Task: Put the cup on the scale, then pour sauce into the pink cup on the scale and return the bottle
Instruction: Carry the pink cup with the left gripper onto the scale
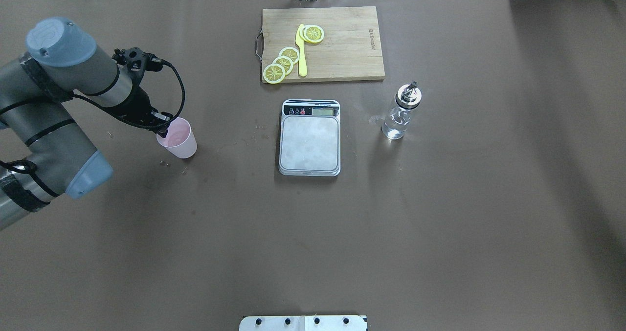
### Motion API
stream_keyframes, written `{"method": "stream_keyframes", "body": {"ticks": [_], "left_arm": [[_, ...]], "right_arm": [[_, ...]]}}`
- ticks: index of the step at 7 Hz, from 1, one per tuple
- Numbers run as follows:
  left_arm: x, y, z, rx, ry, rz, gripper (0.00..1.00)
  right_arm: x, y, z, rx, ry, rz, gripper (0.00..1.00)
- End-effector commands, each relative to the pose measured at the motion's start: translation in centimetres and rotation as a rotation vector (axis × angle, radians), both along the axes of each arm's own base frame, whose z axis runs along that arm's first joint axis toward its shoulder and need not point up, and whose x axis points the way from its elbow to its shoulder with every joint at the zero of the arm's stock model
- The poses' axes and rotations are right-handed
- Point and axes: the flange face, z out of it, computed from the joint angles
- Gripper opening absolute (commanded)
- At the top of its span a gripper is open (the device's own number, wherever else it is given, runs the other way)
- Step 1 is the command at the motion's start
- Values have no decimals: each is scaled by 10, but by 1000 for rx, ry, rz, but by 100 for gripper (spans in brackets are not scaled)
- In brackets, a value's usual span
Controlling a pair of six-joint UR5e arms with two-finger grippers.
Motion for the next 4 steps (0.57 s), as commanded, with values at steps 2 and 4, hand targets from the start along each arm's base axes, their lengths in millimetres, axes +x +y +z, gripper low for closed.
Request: {"method": "stream_keyframes", "body": {"ticks": [2,4], "left_arm": [[19,-15,-84,-53,51,-35,0],[45,-12,-141,-101,97,-72,0]], "right_arm": [[-2,-5,-9,20,-3,-4,100],[-6,-5,-12,30,-4,-13,100]]}}
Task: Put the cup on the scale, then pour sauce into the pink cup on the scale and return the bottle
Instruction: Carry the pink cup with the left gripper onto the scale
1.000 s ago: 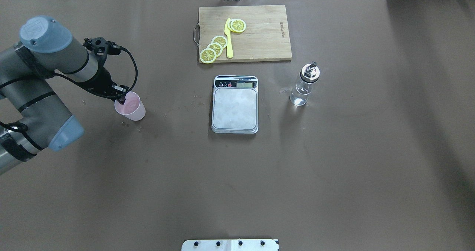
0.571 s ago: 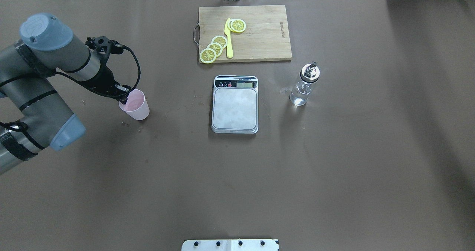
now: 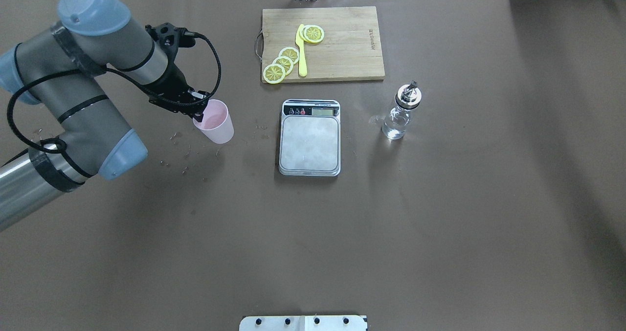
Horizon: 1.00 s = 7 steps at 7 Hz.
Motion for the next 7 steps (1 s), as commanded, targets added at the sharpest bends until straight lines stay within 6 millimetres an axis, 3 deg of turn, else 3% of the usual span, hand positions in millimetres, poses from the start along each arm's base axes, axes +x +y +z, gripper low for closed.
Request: {"method": "stream_keyframes", "body": {"ticks": [1,2,4,6,7], "left_arm": [[41,13,-60,-55,45,-14,0],[65,15,-81,-68,53,-5,0],[108,40,-104,-52,51,24,0],[142,44,-111,-33,15,15,0],[148,45,-114,-25,12,13,0]], "right_arm": [[-4,0,-2,8,-1,-8,100],[-4,-1,-4,18,0,-15,100],[-6,-4,-9,28,-14,-20,100],[-6,-4,-12,37,-15,-24,100],[-11,-3,-15,47,-14,-36,100]]}}
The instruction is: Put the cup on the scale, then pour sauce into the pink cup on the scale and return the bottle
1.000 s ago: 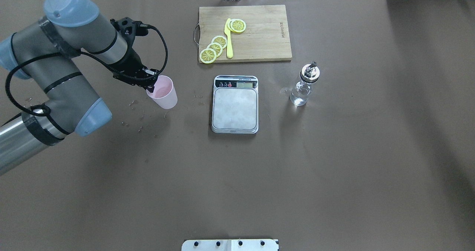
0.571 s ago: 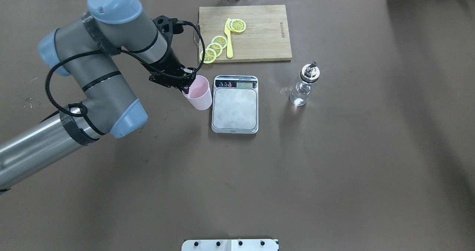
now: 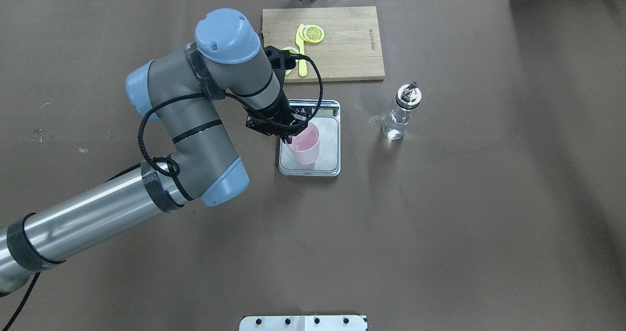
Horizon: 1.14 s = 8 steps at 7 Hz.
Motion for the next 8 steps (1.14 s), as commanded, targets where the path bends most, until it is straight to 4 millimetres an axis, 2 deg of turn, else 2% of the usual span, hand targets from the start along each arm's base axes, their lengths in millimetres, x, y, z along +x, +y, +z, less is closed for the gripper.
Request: {"method": "stream_keyframes", "body": {"ticks": [1,4,6,8], "left_arm": [[15,2,-9,13,-9,-2,0],[17,-6,-6,38,-27,-26,0],[8,-23,-9,41,-28,-50,0],[12,-35,-13,34,-36,-60,0]], "right_arm": [[-10,2,-14,34,-2,-24,100],[-28,2,-23,82,-10,-62,100],[-36,5,-20,90,-12,-81,100],[-42,5,-22,102,-16,-91,100]]}}
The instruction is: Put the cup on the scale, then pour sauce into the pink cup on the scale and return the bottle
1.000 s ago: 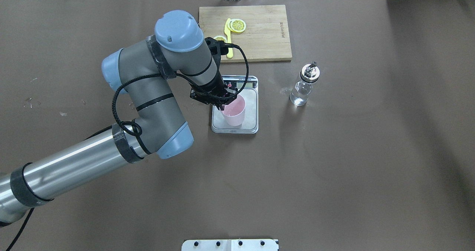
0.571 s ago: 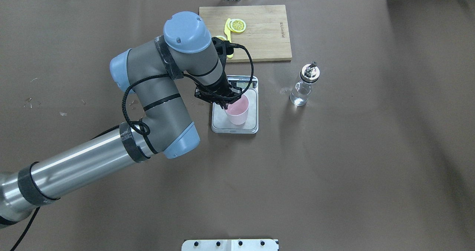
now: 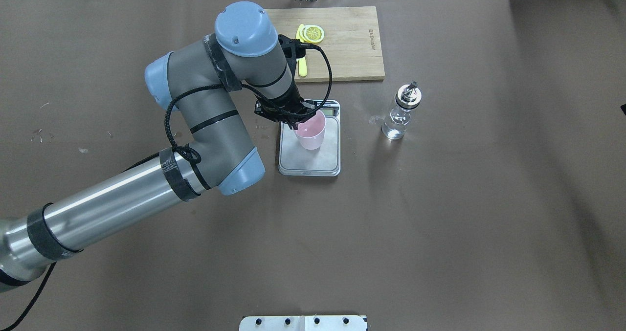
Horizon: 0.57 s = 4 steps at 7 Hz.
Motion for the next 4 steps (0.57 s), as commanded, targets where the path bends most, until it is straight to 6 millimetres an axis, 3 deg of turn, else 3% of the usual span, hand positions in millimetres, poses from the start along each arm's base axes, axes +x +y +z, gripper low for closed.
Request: {"method": "stream_keyframes", "body": {"ticks": [1,2,3,4], "left_arm": [[2,-6,-3,-5,-1,-6,0],[2,-6,-3,-3,-1,-5,14],[2,-6,-3,-3,-1,-5,46],[2,-6,-4,-3,0,-5,62]], "right_arm": [[-6,0,-3,10,-7,-13,100],[-11,-1,-9,29,-25,-28,100],[-17,-1,-15,69,-42,-36,100],[-25,-1,-17,77,-44,-53,100]]}}
